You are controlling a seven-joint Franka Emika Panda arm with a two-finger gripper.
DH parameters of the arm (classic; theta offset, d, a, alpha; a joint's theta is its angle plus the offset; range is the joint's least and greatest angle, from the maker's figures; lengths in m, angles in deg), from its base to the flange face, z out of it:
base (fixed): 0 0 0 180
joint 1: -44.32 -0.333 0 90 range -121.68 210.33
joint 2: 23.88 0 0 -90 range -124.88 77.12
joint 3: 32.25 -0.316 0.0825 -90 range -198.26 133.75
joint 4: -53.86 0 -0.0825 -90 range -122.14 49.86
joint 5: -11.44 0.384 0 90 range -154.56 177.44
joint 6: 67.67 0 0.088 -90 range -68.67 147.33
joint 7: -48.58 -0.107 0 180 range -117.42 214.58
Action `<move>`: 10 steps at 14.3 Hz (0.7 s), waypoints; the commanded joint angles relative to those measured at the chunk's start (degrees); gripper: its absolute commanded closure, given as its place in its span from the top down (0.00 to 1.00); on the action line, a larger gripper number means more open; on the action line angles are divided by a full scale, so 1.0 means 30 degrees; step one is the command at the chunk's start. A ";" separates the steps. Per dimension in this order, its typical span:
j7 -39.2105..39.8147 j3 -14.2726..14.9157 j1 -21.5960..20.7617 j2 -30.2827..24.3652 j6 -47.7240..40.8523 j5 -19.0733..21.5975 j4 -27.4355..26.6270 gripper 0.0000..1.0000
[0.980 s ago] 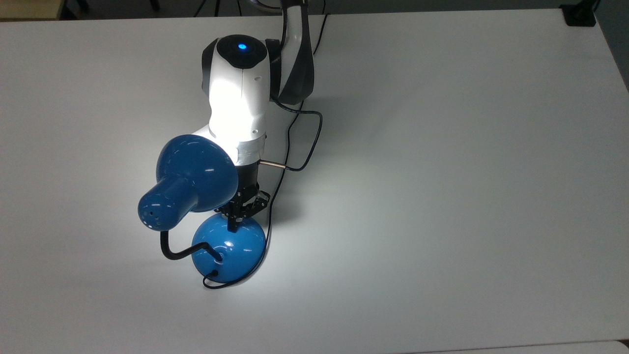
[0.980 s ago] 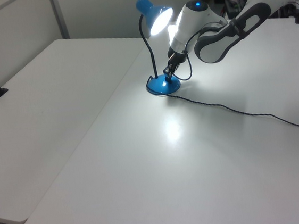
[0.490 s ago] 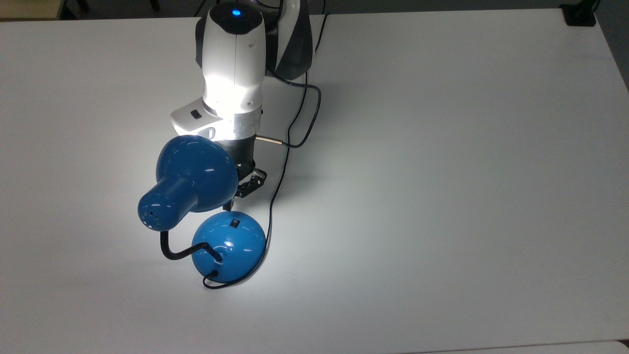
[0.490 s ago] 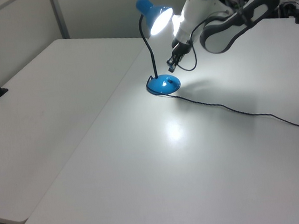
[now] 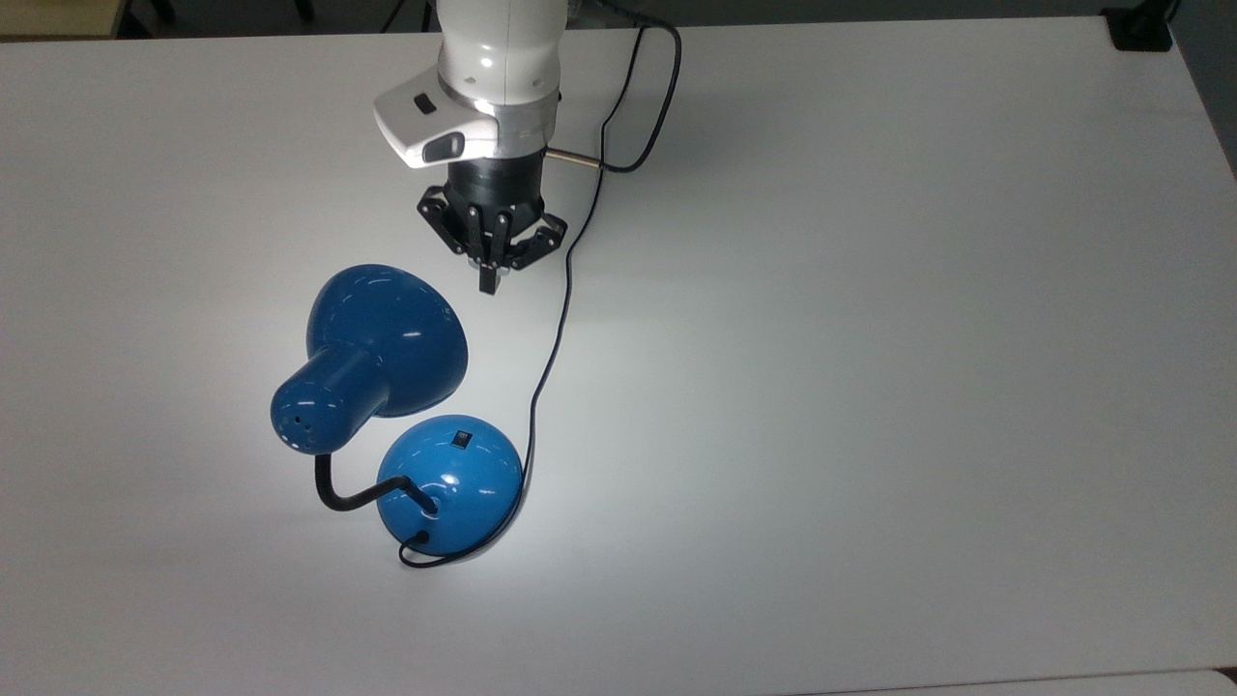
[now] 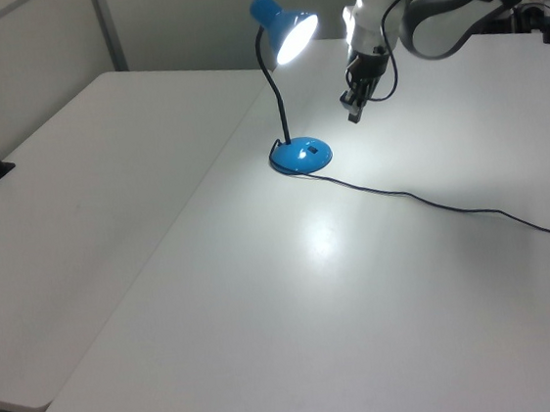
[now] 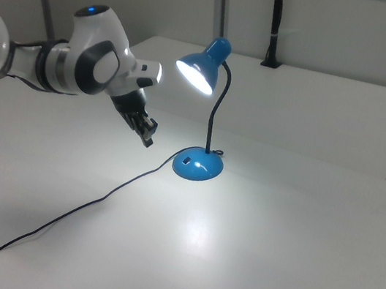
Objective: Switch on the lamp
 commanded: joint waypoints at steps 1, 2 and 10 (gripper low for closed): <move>-0.0171 -0.0036 0.0580 -0.2679 -0.3425 0.1059 -0.0982 0.67; 0.0760 0.0139 0.0816 -0.3120 -0.4743 0.1471 -0.0865 0.96; 0.8589 0.2542 0.0731 -0.2598 -0.9177 0.3761 0.2063 1.00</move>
